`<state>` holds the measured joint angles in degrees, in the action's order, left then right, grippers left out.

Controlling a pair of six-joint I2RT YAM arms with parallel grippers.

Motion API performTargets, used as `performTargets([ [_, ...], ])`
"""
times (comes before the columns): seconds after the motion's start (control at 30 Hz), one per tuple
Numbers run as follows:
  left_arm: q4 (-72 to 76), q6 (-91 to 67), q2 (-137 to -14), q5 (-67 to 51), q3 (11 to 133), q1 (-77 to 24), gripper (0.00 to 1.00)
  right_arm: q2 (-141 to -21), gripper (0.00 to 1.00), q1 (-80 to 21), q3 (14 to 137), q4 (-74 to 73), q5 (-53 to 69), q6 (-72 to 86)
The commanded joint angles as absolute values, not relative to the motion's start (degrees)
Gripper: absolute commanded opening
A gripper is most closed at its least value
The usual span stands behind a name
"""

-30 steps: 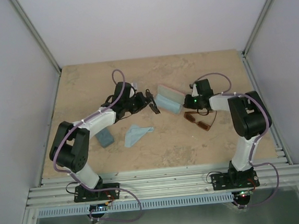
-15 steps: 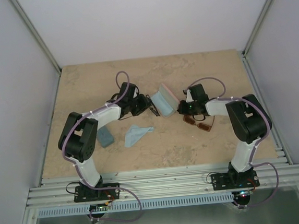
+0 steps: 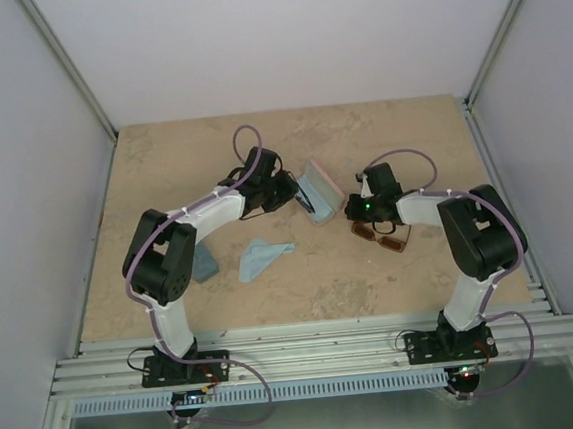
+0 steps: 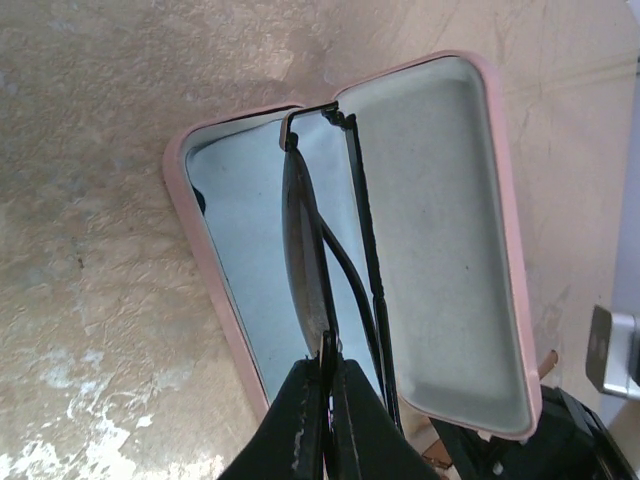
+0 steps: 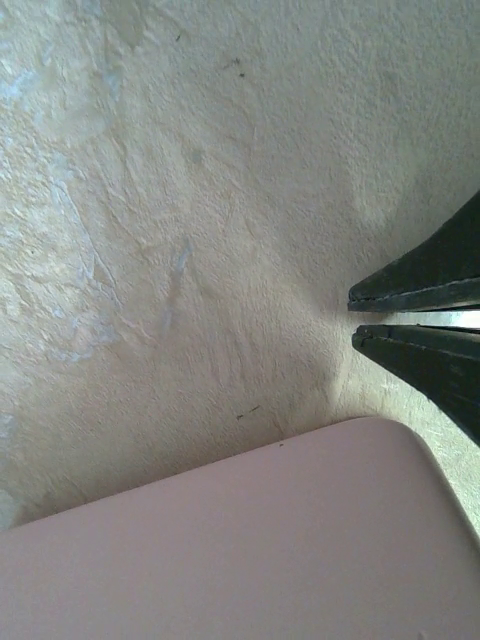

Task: Organize the sunglasses
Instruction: Place the sunglasses in the sunglasses case.

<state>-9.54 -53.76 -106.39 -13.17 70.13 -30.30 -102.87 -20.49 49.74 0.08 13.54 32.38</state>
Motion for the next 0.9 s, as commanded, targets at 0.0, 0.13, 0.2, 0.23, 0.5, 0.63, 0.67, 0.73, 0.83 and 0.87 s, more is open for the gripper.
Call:
performTargets([
  [0.0,-12.4,-56.5,-109.0,-10.7,72.6,-31.2,0.0,-102.4,0.08,-20.5,47.6,-3.2,9.9,32.9],
  [0.13,-14.3,-56.9,-110.4,-10.8,74.3,-31.6,0.0,-102.4,0.08,-20.3,46.9,-2.9,9.6,33.0],
  [0.2,-15.0,-57.1,-110.5,-10.2,74.5,-31.6,0.0,-102.3,0.09,-20.3,46.7,-2.6,9.4,33.0],
  [0.23,-15.2,-57.2,-110.5,-10.1,74.5,-31.6,0.0,-102.3,0.09,-20.3,46.7,-2.6,9.3,33.0],
  [0.5,-16.0,-57.1,-113.0,-12.7,76.3,-31.6,0.0,-102.9,0.09,-20.3,46.6,-1.9,9.9,33.0],
  [0.63,-16.3,-56.9,-113.6,-12.9,76.7,-31.7,0.0,-103.2,0.09,-20.3,46.5,-1.7,10.0,32.8],
  [0.67,-16.7,-56.8,-113.8,-13.0,76.9,-31.7,0.0,-103.2,0.09,-20.3,46.5,-1.7,10.0,32.8],
  [0.73,-17.3,-56.5,-114.0,-12.8,77.2,-31.8,0.0,-103.3,0.09,-20.3,46.5,-1.7,10.1,32.9],
  [0.83,-18.1,-56.1,-114.1,-12.9,77.4,-31.9,0.02,-103.4,0.09,-20.3,46.5,-1.5,10.2,32.8],
  [0.87,-18.1,-56.0,-114.1,-13.0,77.4,-31.9,0.05,-103.5,0.09,-20.3,46.5,-1.6,10.2,32.9],
])
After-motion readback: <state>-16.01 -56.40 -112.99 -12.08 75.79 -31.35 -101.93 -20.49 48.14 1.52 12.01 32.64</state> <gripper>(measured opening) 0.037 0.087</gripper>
